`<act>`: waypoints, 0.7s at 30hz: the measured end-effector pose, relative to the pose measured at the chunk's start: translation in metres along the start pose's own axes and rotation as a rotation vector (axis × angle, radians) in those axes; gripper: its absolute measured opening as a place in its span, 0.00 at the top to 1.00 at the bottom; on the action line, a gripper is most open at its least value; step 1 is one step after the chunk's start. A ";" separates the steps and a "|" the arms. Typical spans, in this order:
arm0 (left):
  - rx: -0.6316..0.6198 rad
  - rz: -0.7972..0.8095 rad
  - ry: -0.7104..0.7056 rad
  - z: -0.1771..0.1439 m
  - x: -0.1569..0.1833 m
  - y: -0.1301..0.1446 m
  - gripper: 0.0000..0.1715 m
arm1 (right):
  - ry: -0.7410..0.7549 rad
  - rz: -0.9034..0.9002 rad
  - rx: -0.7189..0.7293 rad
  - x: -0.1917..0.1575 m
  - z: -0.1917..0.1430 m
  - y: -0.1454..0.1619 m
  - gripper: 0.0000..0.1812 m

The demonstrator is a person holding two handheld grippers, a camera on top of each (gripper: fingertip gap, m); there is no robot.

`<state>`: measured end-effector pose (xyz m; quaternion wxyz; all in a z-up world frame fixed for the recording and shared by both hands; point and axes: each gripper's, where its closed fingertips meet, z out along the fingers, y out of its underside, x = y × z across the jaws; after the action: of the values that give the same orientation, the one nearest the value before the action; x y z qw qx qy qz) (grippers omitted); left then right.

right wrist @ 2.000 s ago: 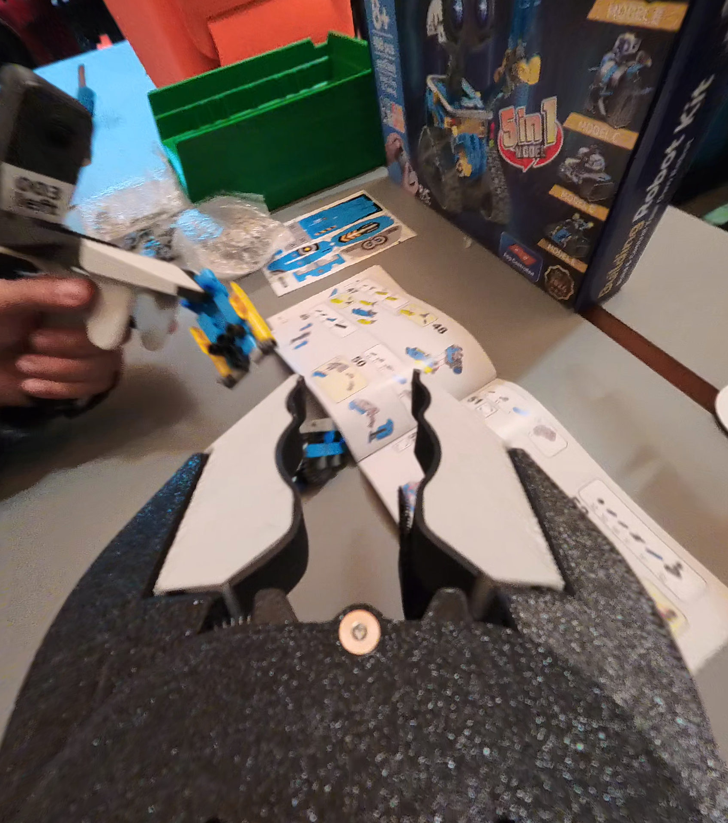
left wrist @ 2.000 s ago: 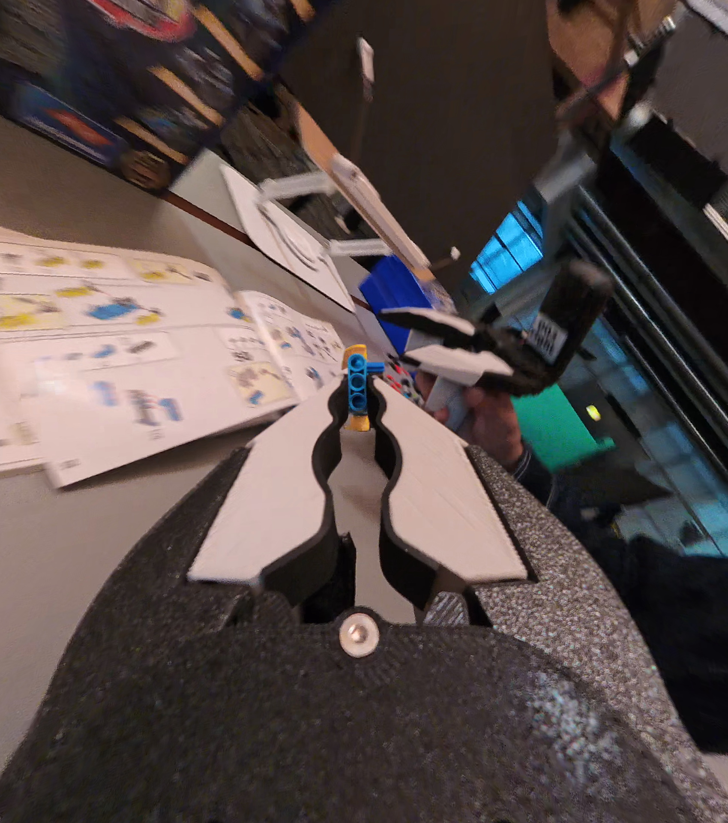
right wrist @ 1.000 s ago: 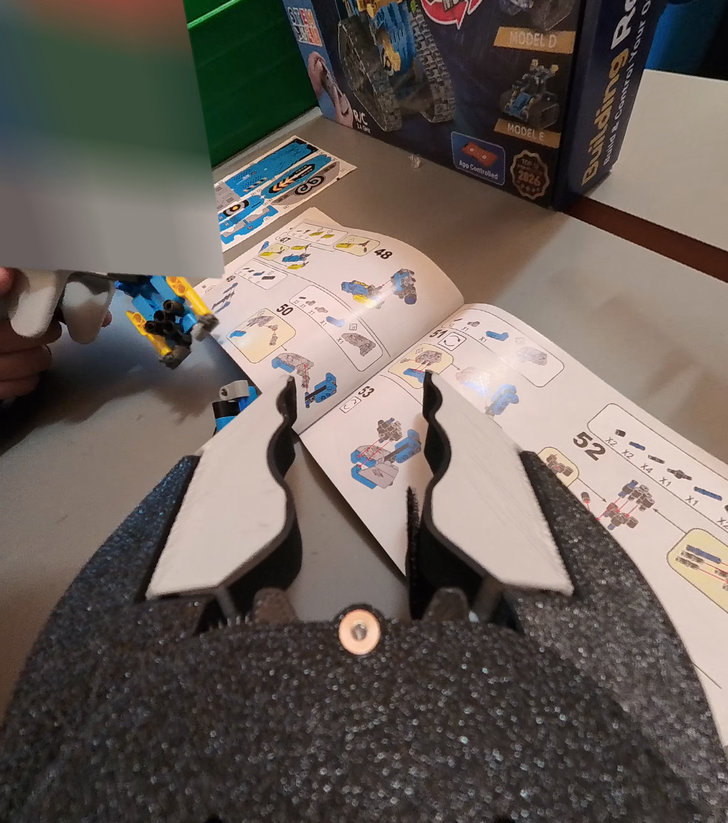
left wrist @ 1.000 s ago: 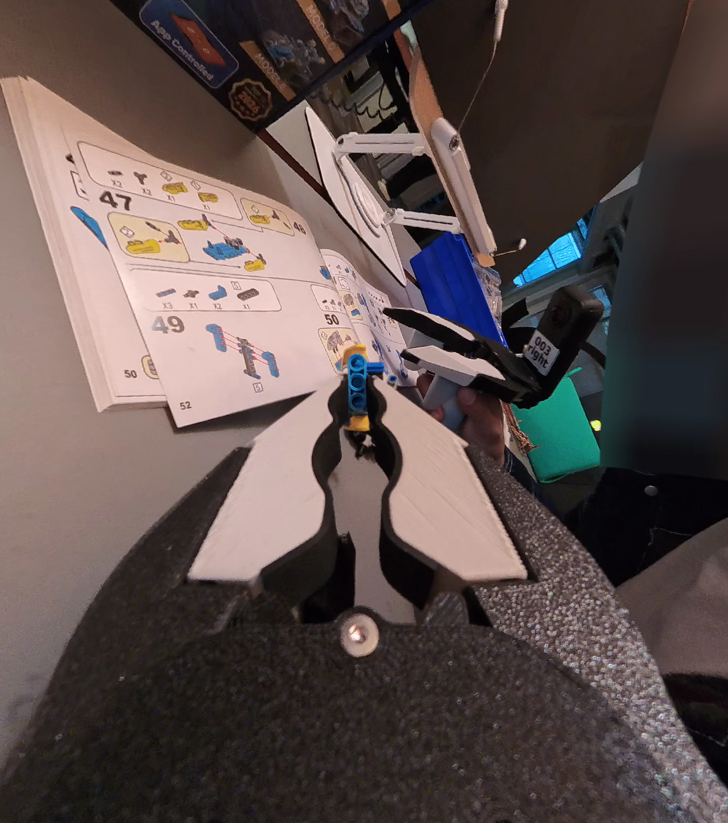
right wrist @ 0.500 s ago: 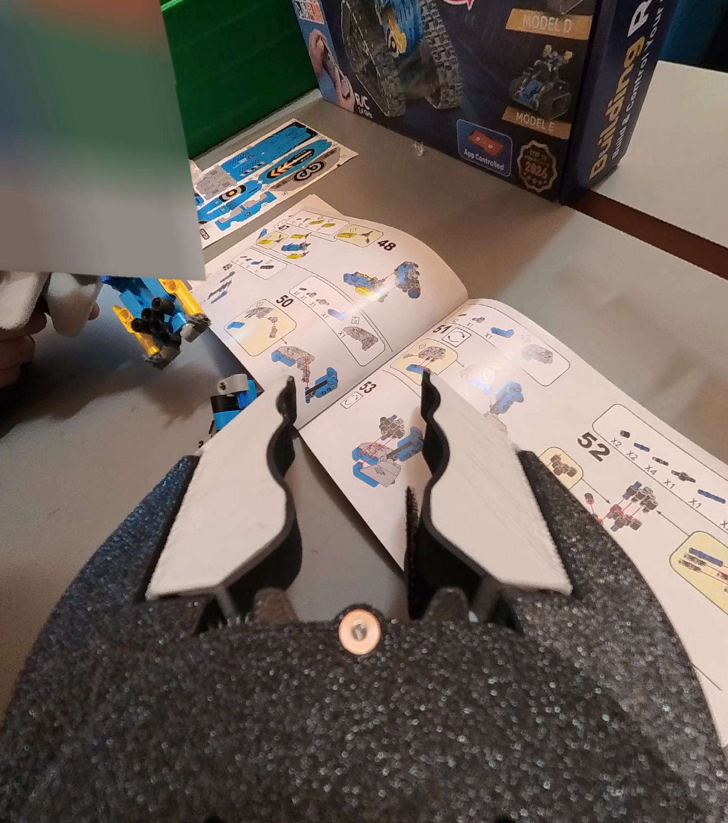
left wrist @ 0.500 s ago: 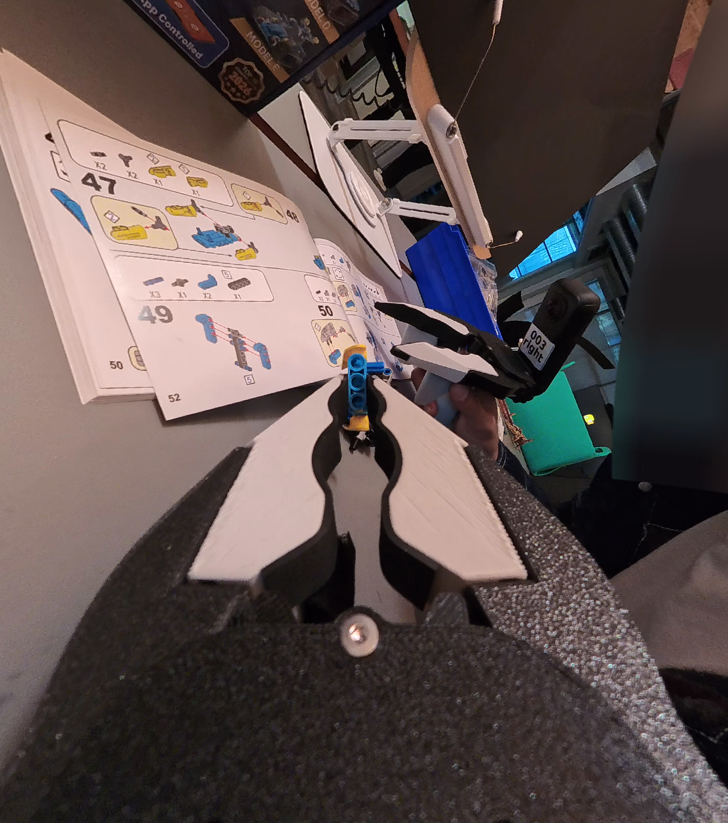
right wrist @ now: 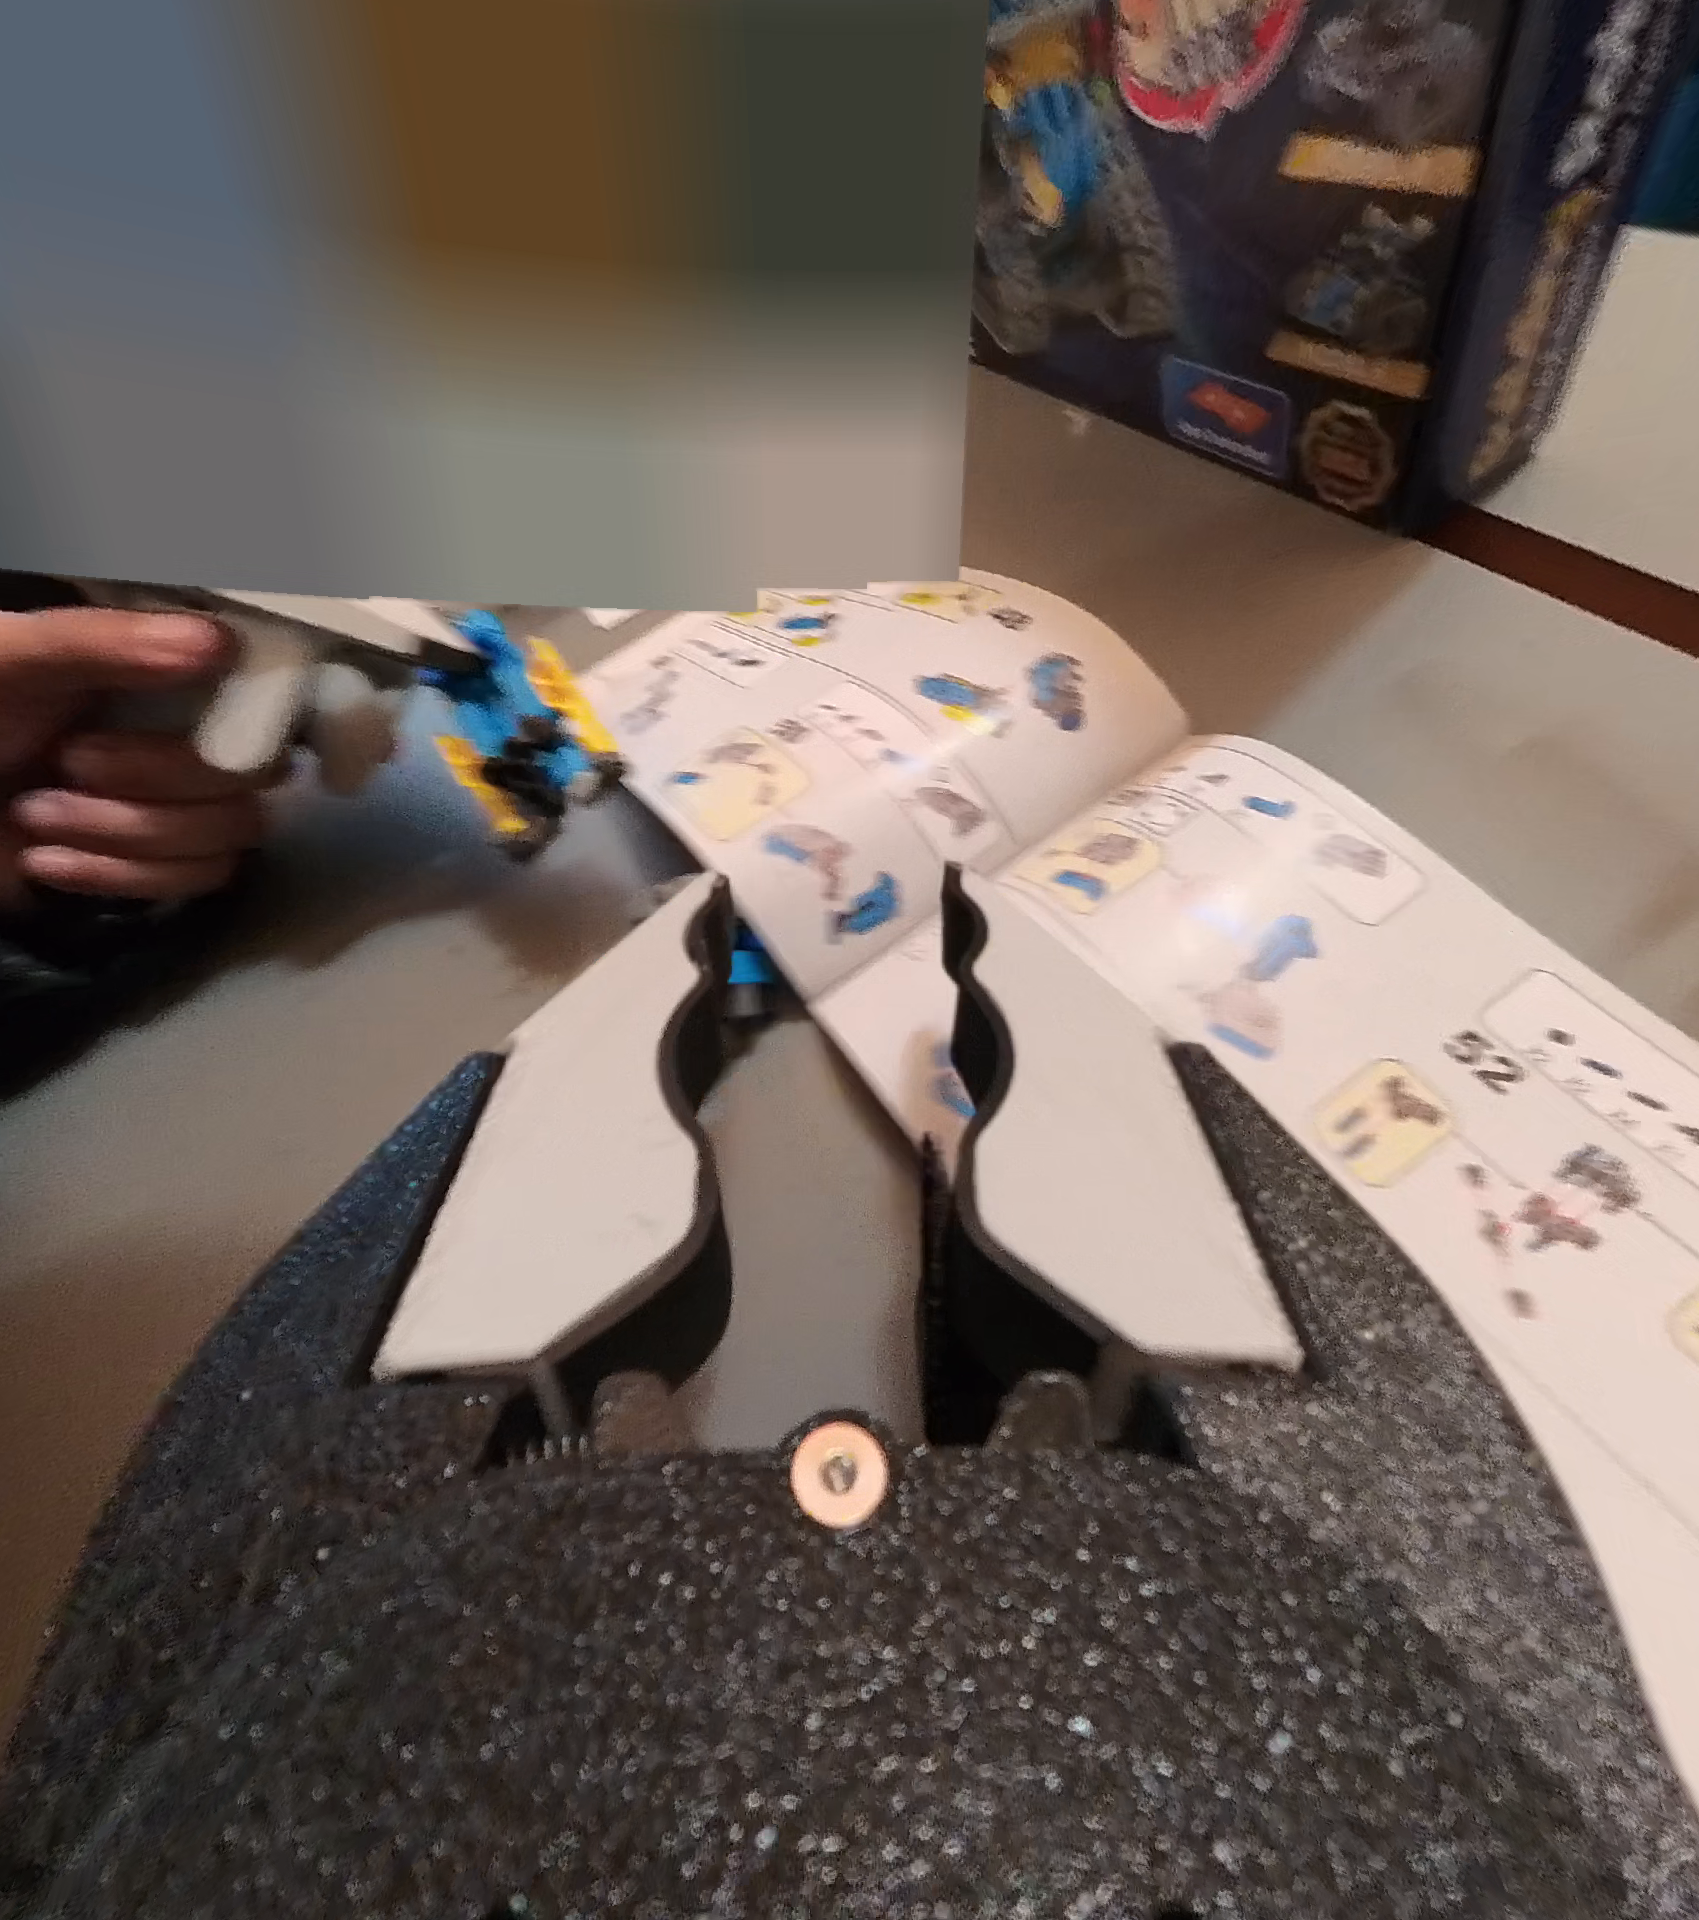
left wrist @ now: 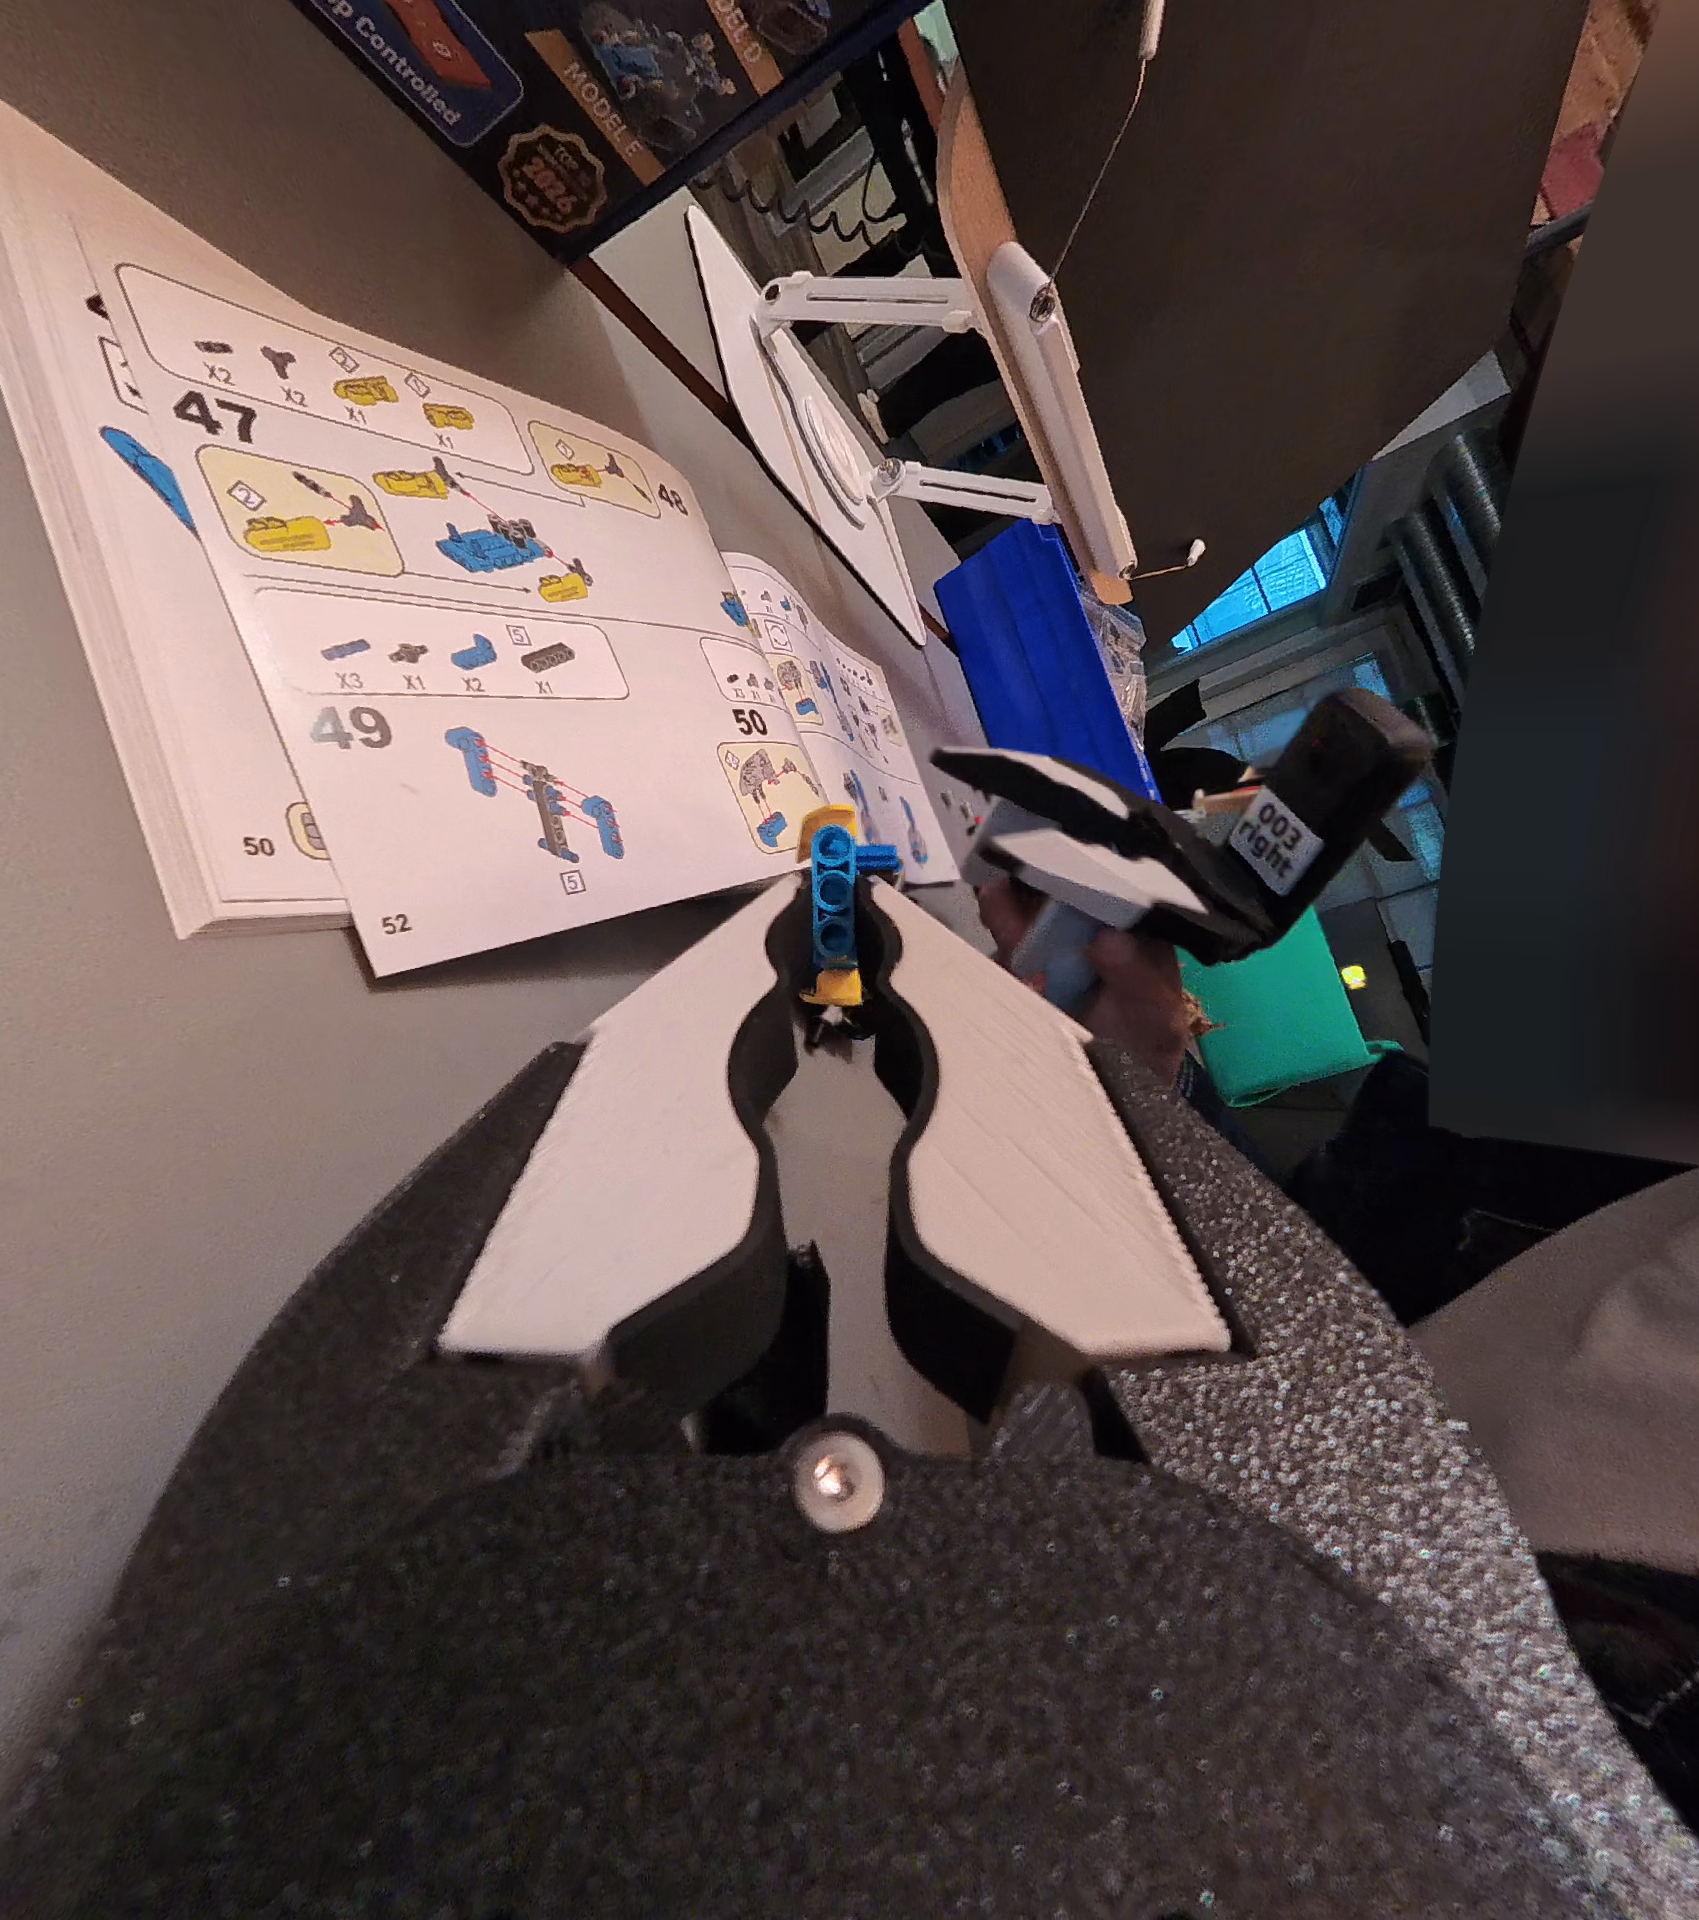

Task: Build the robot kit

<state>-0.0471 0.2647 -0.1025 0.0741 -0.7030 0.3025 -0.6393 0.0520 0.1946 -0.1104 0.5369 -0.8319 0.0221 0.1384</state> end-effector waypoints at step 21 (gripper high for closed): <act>0.011 0.117 -0.054 -0.011 0.007 -0.008 0.96 | -0.213 -0.254 -0.175 -0.057 0.010 0.033 0.74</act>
<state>-0.0545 0.2705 -0.0904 0.1234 -0.7007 0.3376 -0.6162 -0.0109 0.1835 -0.1289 0.4748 -0.8523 -0.1520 0.1583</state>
